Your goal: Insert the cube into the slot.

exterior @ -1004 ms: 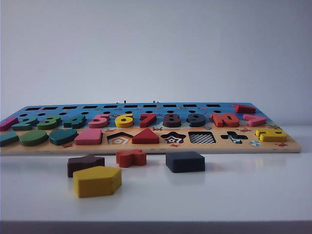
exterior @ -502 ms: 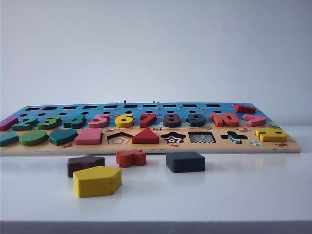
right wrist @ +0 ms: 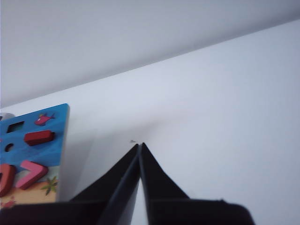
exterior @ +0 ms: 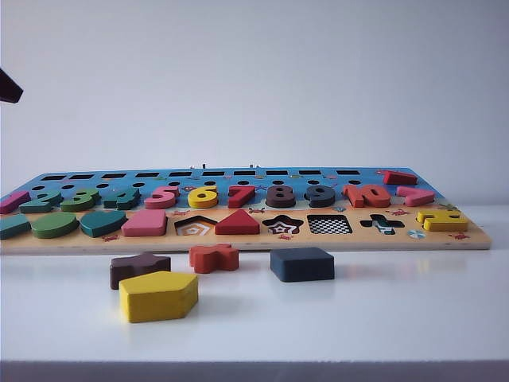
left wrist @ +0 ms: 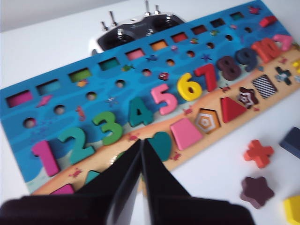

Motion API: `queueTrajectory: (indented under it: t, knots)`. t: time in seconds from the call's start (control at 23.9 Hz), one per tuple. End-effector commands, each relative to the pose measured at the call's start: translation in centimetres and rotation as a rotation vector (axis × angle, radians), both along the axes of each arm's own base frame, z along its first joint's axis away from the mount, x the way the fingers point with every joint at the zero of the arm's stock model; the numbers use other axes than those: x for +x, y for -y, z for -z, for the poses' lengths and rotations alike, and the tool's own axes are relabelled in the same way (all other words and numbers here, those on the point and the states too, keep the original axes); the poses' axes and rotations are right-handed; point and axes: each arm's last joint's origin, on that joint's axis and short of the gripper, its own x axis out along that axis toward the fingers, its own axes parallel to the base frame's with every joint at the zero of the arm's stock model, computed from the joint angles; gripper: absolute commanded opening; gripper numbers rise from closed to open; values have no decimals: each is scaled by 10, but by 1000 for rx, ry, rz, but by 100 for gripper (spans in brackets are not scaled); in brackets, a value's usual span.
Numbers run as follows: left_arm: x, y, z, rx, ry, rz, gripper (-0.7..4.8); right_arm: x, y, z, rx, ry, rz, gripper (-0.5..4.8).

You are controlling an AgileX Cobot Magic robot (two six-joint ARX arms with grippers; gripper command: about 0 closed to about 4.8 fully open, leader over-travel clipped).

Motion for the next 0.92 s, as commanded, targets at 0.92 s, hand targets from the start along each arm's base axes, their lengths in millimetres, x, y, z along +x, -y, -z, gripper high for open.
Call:
queueTrajectory:
  t: [0.92]
  knots:
    - [8,48,-62,62,-261,424,17,-29,-18,-195,77,-355,-568,127]
